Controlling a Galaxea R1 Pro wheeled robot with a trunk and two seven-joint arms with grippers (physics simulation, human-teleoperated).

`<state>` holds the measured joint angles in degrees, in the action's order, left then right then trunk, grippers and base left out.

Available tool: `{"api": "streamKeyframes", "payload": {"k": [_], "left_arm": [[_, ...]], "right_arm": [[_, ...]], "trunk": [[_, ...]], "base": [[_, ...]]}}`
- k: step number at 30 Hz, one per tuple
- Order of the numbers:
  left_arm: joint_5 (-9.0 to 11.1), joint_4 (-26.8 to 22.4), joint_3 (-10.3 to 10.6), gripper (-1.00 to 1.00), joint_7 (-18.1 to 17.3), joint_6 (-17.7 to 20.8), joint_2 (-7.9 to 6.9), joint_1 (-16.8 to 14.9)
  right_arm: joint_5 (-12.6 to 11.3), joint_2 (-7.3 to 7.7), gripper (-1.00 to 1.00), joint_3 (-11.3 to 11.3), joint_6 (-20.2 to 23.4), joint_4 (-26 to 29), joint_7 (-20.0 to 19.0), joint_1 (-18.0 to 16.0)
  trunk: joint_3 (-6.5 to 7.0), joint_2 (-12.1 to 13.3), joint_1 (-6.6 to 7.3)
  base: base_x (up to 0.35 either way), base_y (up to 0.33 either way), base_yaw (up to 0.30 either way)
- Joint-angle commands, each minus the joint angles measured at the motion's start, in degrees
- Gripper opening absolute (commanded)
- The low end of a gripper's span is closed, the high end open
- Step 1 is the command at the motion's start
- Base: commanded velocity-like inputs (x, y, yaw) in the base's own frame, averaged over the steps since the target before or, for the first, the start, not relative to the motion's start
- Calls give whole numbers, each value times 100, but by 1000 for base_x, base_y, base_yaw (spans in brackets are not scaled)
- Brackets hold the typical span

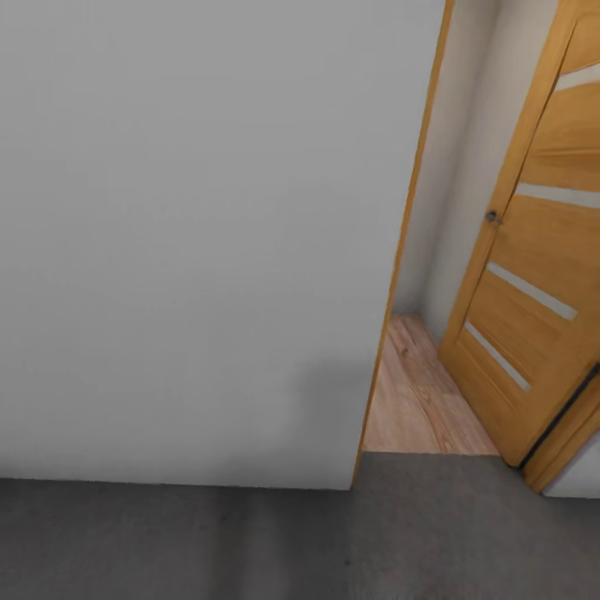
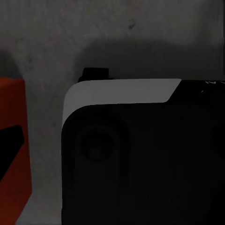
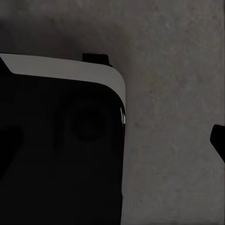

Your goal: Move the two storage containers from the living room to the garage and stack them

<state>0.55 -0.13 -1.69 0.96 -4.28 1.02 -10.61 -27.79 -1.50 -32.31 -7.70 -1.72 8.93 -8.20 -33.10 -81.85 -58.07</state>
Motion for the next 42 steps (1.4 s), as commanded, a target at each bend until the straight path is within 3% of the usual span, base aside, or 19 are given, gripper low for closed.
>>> {"api": "streamKeyframes", "payload": {"k": [1,42], "left_arm": [[6,4,-15,100,10,-20,-1,-2],[7,3,-14,100,10,-20,-5,-2]], "right_arm": [[-51,-3,100,-48,-30,-19,3,-7],[-60,0,100,-39,-30,-20,3,-9]], "trunk": [[-5,-3,0],[108,-3,0]], "base": [[0,0,-293],[0,0,-293]]}}
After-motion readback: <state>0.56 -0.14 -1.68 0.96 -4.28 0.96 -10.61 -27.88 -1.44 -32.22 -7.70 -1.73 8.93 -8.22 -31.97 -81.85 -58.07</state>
